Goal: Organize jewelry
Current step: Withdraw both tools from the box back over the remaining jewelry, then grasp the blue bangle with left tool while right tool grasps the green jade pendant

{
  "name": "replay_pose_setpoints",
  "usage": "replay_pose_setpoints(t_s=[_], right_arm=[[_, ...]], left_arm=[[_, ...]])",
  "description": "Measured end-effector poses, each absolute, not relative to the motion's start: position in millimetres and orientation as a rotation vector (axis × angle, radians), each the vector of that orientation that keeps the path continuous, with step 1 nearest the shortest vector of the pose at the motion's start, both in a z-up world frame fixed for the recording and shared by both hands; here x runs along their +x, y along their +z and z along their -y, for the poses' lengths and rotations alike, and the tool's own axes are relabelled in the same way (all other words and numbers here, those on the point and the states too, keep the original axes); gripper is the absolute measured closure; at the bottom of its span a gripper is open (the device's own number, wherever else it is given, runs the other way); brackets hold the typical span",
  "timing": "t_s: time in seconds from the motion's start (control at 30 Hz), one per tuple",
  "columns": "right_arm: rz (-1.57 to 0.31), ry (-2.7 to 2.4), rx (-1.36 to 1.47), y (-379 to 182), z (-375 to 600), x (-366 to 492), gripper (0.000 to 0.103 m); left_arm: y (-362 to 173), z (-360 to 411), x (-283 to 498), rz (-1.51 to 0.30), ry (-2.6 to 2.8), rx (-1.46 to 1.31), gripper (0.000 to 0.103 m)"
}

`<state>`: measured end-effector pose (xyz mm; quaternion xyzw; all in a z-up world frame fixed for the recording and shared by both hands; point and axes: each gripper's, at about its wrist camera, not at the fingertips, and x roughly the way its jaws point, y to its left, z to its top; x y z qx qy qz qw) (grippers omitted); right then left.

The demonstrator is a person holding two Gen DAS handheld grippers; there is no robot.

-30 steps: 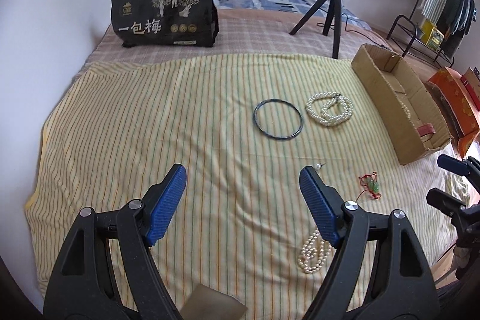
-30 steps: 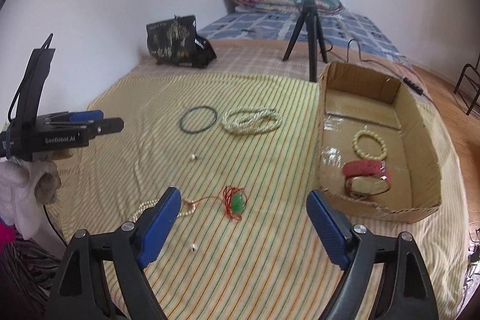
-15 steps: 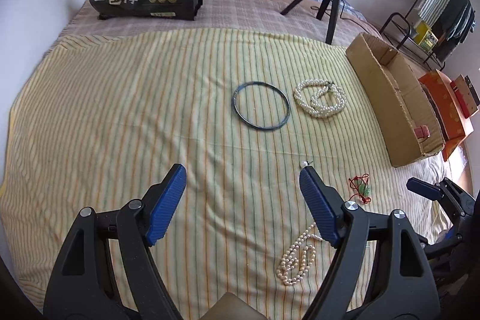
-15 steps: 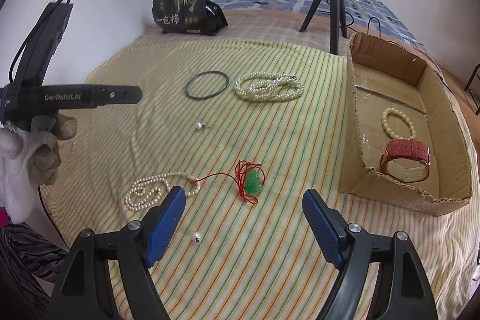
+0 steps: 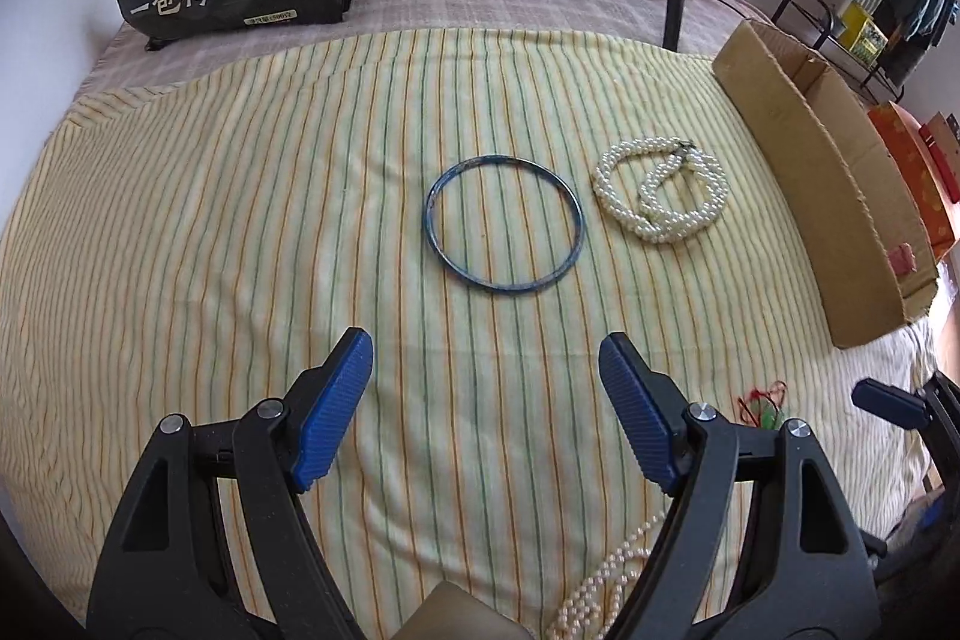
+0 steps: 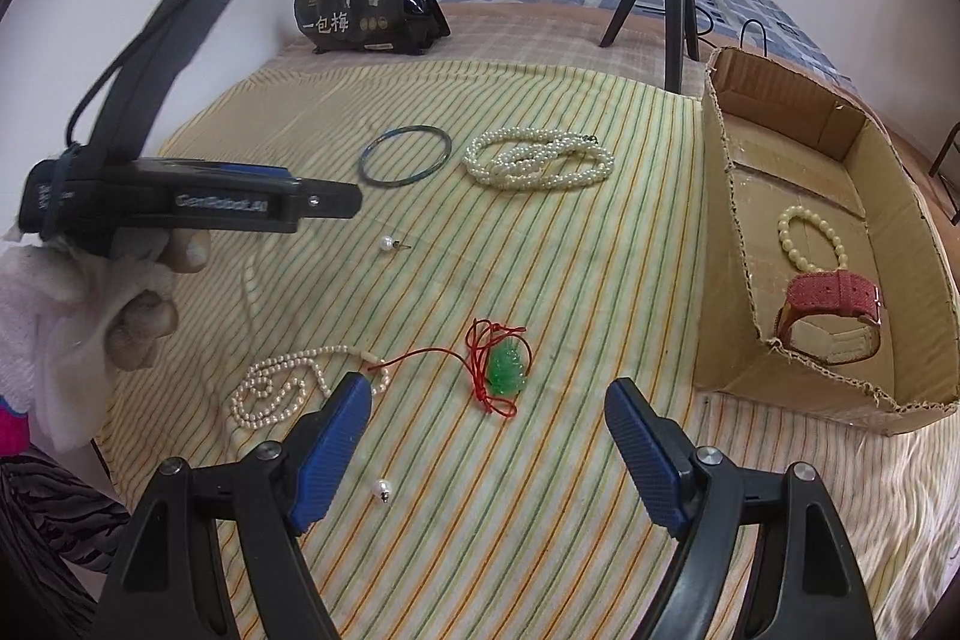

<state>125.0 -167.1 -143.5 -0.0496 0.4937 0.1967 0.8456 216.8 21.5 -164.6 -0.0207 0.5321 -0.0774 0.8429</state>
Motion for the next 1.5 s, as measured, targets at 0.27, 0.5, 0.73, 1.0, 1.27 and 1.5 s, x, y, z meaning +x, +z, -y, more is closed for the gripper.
replay_pose_setpoints(t_s=[0.27, 0.5, 0.73, 1.0, 1.27, 1.5], right_arm=[[-1.058, 0.420, -0.108, -150.1, 163.5, 130.7, 0.021], [-1.067, 0.422, -0.091, -152.2, 165.4, 134.0, 0.021], [-1.087, 0.438, -0.105, -158.5, 158.5, 138.2, 0.022], [-1.129, 0.423, -0.068, -167.2, 161.9, 148.3, 0.040], [-1.146, 0.405, -0.106, -172.7, 158.8, 151.8, 0.047], [-1.133, 0.398, -0.200, -174.8, 144.5, 147.3, 0.057]], left_arm=[[-172.2, -8.1, 238.9, -1.128, -0.196, -0.042, 0.023], [-180.0, -7.5, 258.6, -1.123, -0.171, -0.036, 0.023], [-187.0, -2.1, 264.7, -1.108, -0.158, 0.007, 0.011], [-192.3, -0.4, 268.6, -1.124, -0.166, 0.012, 0.002], [-193.7, 1.4, 269.4, -1.124, -0.164, 0.034, 0.002], [-192.0, 0.0, 265.2, -1.087, -0.169, 0.026, 0.002]])
